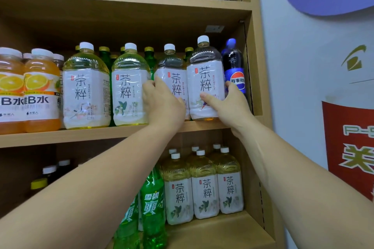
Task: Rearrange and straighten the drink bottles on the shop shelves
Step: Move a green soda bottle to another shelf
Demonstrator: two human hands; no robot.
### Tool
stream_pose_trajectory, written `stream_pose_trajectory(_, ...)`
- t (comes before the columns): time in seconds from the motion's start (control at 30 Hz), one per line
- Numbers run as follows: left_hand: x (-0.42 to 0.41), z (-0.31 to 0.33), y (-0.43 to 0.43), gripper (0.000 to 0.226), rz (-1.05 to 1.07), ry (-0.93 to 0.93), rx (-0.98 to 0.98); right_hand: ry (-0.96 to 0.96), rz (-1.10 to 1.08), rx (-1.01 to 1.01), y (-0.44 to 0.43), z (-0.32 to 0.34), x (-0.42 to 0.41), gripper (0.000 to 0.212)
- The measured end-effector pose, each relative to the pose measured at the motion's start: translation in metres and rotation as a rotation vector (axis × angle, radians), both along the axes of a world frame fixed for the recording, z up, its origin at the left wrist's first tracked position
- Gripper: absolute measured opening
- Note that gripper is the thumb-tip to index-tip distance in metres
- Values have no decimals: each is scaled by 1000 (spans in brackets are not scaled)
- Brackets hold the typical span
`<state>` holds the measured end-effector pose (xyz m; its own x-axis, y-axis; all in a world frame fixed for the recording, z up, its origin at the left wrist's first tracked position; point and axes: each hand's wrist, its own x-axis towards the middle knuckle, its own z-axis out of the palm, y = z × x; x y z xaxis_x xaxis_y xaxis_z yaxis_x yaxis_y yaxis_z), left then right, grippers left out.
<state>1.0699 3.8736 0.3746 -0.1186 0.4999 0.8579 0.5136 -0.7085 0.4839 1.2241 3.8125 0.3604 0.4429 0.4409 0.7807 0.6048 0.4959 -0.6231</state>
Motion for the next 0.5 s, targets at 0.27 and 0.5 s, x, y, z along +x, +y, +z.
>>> stream_pose_trajectory(0.27, 0, -8, 4, 81, -131, 2, 17, -46, 24, 50, -22, -9, 7, 67)
stream_pose_trajectory(0.5, 1, -9, 6, 73, -89, 35, 39, -46, 53, 94, -43, -23, 10, 78)
